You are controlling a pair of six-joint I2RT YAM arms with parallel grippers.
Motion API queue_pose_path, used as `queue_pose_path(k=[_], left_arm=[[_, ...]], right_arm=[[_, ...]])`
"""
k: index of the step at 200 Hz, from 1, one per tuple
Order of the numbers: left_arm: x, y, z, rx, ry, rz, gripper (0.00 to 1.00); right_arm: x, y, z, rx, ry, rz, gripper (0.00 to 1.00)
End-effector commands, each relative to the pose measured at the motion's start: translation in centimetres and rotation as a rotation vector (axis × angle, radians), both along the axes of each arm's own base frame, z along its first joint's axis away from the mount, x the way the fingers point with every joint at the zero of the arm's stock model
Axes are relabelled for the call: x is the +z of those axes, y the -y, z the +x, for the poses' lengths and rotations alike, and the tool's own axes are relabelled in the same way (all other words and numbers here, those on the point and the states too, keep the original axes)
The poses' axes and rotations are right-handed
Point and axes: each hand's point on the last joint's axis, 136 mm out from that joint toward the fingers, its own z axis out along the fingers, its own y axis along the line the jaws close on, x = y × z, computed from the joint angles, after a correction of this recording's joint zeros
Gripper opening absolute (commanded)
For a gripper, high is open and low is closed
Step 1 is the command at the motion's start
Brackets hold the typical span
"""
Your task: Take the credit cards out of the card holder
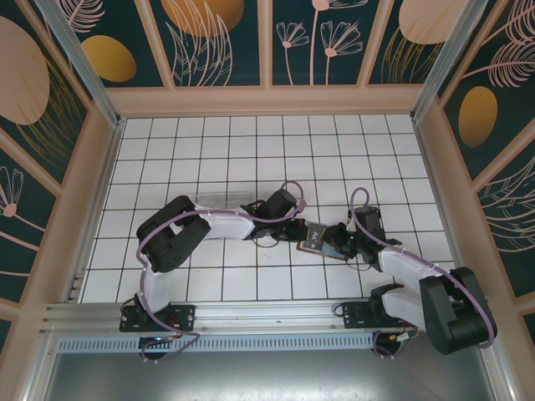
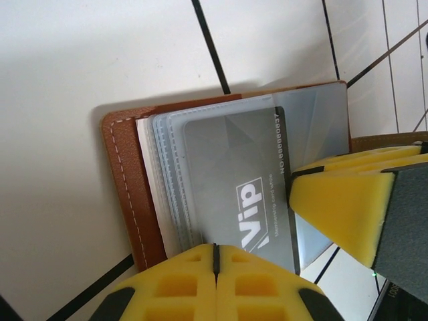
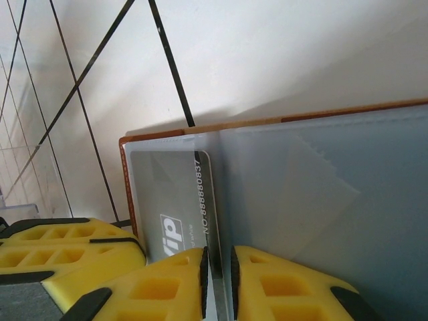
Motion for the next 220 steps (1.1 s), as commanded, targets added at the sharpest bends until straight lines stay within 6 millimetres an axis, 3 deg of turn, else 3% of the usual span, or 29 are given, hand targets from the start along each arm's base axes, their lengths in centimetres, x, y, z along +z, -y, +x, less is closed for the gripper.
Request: queue_pose_path(k=[1, 34, 79, 161, 220], left_arm=[[-2.1, -1.1, -0.6, 0.009, -0.05, 0.053, 0.0], [-2.5, -1.1, -1.0, 0.007, -0.068, 0.046, 0.0], [-2.5, -1.2, -1.1, 0.007, -0.073, 0.045, 0.0], [-3.7, -1.9, -0.7, 0.048, -0.081, 0.1, 0.0], [-2.8, -1.6, -0.4, 0.058, -0.067, 0.08, 0.0]], right_arm=[[0.0, -0.6, -0.2, 0.032, 0.007, 0.02, 0.19], [0.0, -0.9, -0.1, 0.041, 0.01, 0.034, 0.18], [0.1, -0.9, -0.2, 0.04, 0.011, 0.036, 0.0], [-0.3, 1.9, -1.2, -0.053, 0.016, 0.009, 0.0], [1.8, 3.4, -1.7, -0.096, 0.08, -0.004, 0.0]])
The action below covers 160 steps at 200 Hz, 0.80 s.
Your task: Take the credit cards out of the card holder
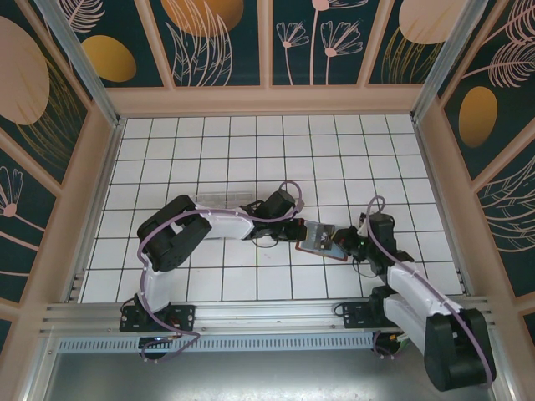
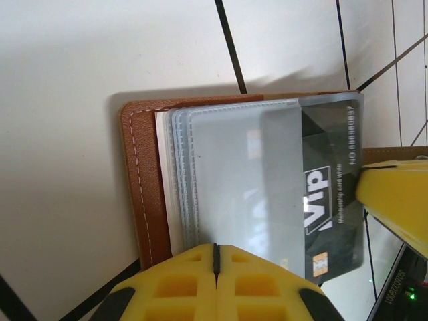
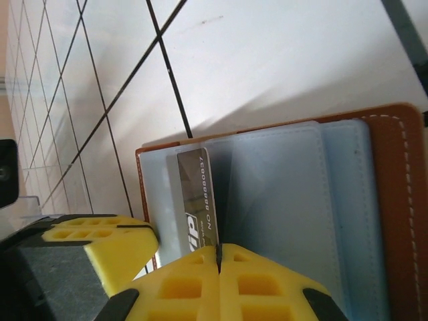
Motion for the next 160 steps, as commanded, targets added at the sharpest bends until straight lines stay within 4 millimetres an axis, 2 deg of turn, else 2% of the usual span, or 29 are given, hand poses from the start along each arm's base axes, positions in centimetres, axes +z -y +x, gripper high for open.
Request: queue_pose_path(k=[1, 41, 62, 79, 84, 88, 98, 113, 123, 136, 140, 144, 160], left_arm=[[-2.3, -1.4, -0.5, 0.027, -0.038, 0.08, 0.0], [-0.2, -0.4, 0.1, 0.033, -0.009, 0.021, 0.0], [1.9, 0.1, 0.7, 0.043, 0.028, -0.026, 0.0], [4.3, 0.2, 1.4, 0.067, 0.079, -0.064, 0.0], [5.0, 0.2, 1.6, 0.074, 0.095, -0.077, 0.04], [5.7, 0.2, 1.7, 0.078, 0.109, -0.092, 0.1], [7.3, 0.2, 2.0, 0.089, 0.141, -0.126, 0.37], [9.4, -0.3, 2.4, 0.104, 0.18, -0.176, 0.46], [10.6, -0.7, 2.7, 0.108, 0.207, -0.202, 0.48], [11.4, -1.3, 3.2, 0.106, 0.234, -0.215, 0.43], [11.3, -1.6, 3.5, 0.109, 0.241, -0.211, 0.43], [12.6, -1.8, 3.6, 0.108, 0.265, -0.231, 0.43], [13.6, -2.6, 4.3, 0.099, 0.299, -0.253, 0.45]], right_arm=[[0.0, 0.8, -1.0, -0.009, -0.014, -0.035, 0.0], [3.4, 2.0, -0.9, -0.049, 0.086, -0.082, 0.0], [5.3, 1.9, -0.7, -0.042, 0.141, -0.078, 0.0], [6.0, 1.6, -0.6, -0.027, 0.164, -0.071, 0.0], [6.4, 1.5, -0.5, -0.017, 0.18, -0.066, 0.0], [6.7, 1.3, -0.4, -0.008, 0.193, -0.062, 0.0], [7.6, 1.0, -0.1, 0.008, 0.234, -0.049, 0.0], [9.4, 0.1, 0.5, 0.052, 0.318, -0.017, 0.0], [10.7, -0.7, 0.8, 0.095, 0.379, 0.011, 0.0], [12.4, -1.7, 1.2, 0.149, 0.467, 0.054, 0.0], [12.9, -1.9, 1.3, 0.161, 0.488, 0.065, 0.0], [13.3, -2.2, 1.4, 0.173, 0.511, 0.076, 0.0], [15.1, -3.1, 1.6, 0.227, 0.589, 0.117, 0.0]])
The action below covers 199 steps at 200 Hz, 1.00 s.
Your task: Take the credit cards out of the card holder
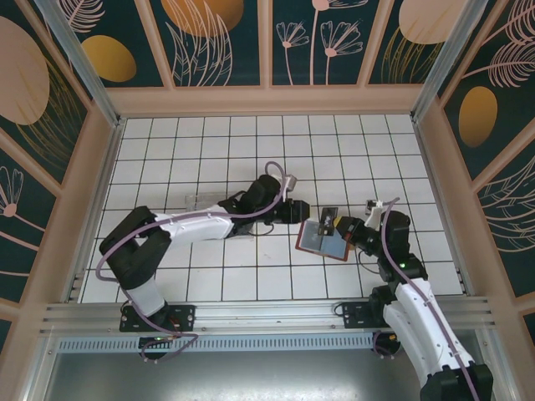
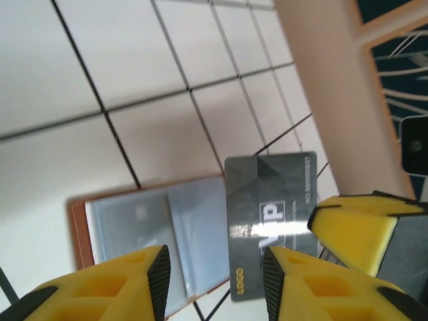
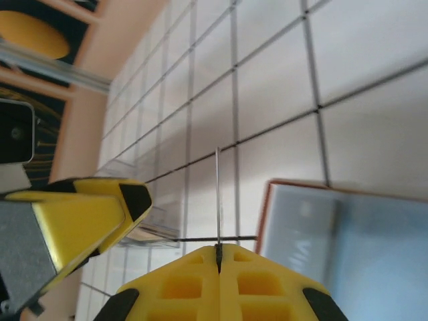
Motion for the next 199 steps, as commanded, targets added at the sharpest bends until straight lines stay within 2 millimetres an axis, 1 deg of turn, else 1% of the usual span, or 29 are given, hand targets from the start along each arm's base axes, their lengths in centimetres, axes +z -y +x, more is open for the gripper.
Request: queue_pose_path(k=[1, 5, 7, 13, 28, 37, 56, 71, 94, 115, 137, 169, 199], left_arm=[[1.9, -1.3, 1.3, 0.001, 0.087, -0.04, 0.45], [2.4, -1.4, 1.4, -0.005, 0.097, -0.056, 0.44], [1.9, -1.7, 1.3, -0.008, 0.089, -0.051, 0.44], [2.1, -2.1, 1.3, -0.015, 0.093, -0.068, 0.44], [3.3, -2.6, 1.2, -0.041, 0.118, -0.127, 0.42], [4.1, -2.7, 1.0, -0.059, 0.132, -0.159, 0.42], [5.4, -2.4, 0.4, -0.104, 0.155, -0.206, 0.41], [5.7, -2.2, 0.1, -0.122, 0.155, -0.234, 0.4], [5.5, -2.1, -0.4, -0.135, 0.13, -0.26, 0.37], [5.7, -2.0, -1.0, -0.152, 0.106, -0.311, 0.36], [6.2, -1.9, -1.2, -0.159, 0.097, -0.344, 0.35], [7.0, -1.9, -1.7, -0.178, 0.094, -0.383, 0.32], [7.1, -1.6, -2.0, -0.2, 0.08, -0.396, 0.31]], right_arm=[[5.6, -2.0, 0.8, 0.135, 0.245, 0.071, 0.0], [5.9, -2.2, 0.8, 0.149, 0.261, 0.076, 0.0], [6.1, -2.3, 0.9, 0.154, 0.269, 0.078, 0.0], [6.6, -2.6, 0.9, 0.175, 0.287, 0.087, 0.0], [7.7, -3.4, 0.8, 0.234, 0.321, 0.122, 0.0], [8.3, -3.9, 0.7, 0.27, 0.342, 0.143, 0.0], [8.9, -4.7, 0.5, 0.321, 0.355, 0.168, 0.0], [9.0, -4.9, 0.5, 0.327, 0.36, 0.173, 0.0], [9.2, -5.1, 0.6, 0.329, 0.371, 0.186, 0.0], [9.5, -5.2, 0.8, 0.332, 0.377, 0.196, 0.0], [9.7, -5.6, 0.9, 0.342, 0.377, 0.203, 0.0], [9.2, -5.7, 0.9, 0.346, 0.362, 0.202, 0.0], [9.4, -5.9, 0.8, 0.35, 0.367, 0.209, 0.0]])
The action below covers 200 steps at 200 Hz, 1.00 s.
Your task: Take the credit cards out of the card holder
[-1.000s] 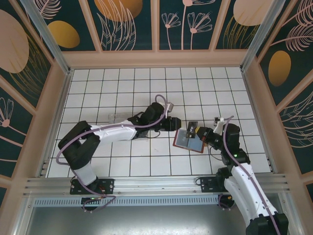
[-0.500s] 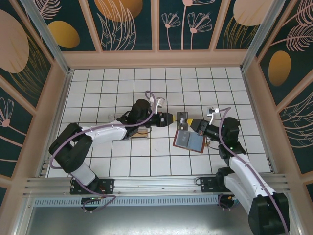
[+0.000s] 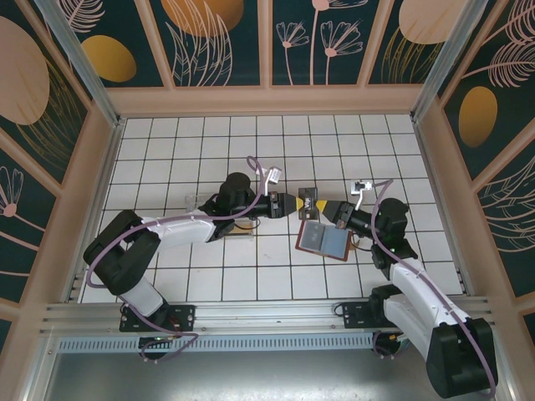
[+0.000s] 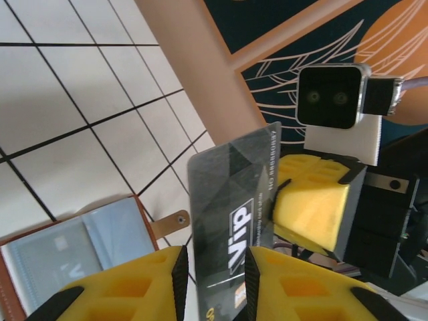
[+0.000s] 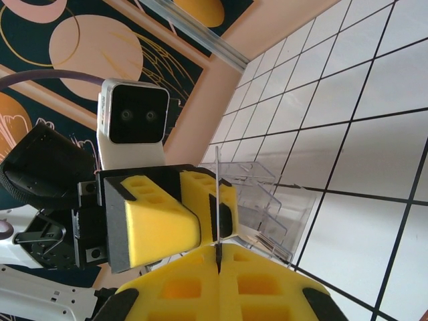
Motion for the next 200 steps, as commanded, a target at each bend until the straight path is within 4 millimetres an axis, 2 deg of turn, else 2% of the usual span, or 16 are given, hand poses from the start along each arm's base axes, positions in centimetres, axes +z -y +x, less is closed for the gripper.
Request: queue_pose_path(k=[1, 24, 41, 77, 82, 91, 95, 110, 125, 136, 148, 152, 168, 183, 200], left_arm=[[1.8, 0.2, -0.7, -0.044, 0.024, -0.066, 0.31], [1.4, 0.4, -1.0, -0.059, 0.009, -0.068, 0.3], [1.7, 0.4, -1.2, -0.072, 0.008, -0.084, 0.26], [2.0, 0.2, -1.4, -0.073, 0.006, -0.089, 0.02], [2.0, 0.2, -1.4, -0.071, 0.004, -0.09, 0.01], [2.1, 0.1, -1.4, -0.065, 0.002, -0.088, 0.0], [2.1, 0.0, -1.4, -0.061, 0.0, -0.086, 0.0], [2.0, -0.3, -1.3, -0.041, -0.008, -0.075, 0.0], [1.6, -0.8, -1.1, -0.002, -0.019, -0.043, 0.0], [1.0, -1.5, -0.8, 0.045, -0.035, -0.006, 0.0], [0.3, -2.4, -0.6, 0.096, -0.05, 0.035, 0.0], [0.1, -2.7, -0.5, 0.113, -0.051, 0.051, 0.0], [-0.9, -4.5, -0.1, 0.203, -0.051, 0.145, 0.0], [-2.0, -7.5, 0.9, 0.36, -0.053, 0.27, 0.0], [-1.7, -10.6, 1.3, 0.487, -0.02, 0.344, 0.0]], right_arm=[[2.7, -0.5, -0.3, 0.035, 0.093, 0.029, 0.0], [2.6, -0.7, -0.3, 0.04, 0.091, 0.029, 0.0], [2.5, -0.7, -0.3, 0.038, 0.09, 0.026, 0.0], [2.1, -0.6, -0.2, 0.025, 0.081, 0.013, 0.0], [1.9, -0.5, -0.1, 0.018, 0.074, 0.007, 0.09], [1.5, -0.3, 0.2, -0.006, 0.059, -0.009, 0.32], [1.4, -0.2, 0.3, -0.014, 0.054, -0.016, 0.38], [1.1, 0.1, 0.5, -0.04, 0.049, -0.037, 0.53], [0.9, 0.6, 0.9, -0.087, 0.044, -0.057, 0.59], [0.9, 1.2, 1.4, -0.137, 0.037, -0.067, 0.77], [1.2, 1.5, 1.6, -0.168, 0.053, -0.077, 0.89], [1.3, 1.5, 1.7, -0.176, 0.06, -0.081, 0.98], [1.7, 1.3, 1.9, -0.19, 0.086, -0.109, 0.99], [1.8, 0.9, 2.0, -0.195, 0.095, -0.135, 0.99], [1.9, -0.1, 1.9, -0.183, 0.119, -0.16, 0.99]])
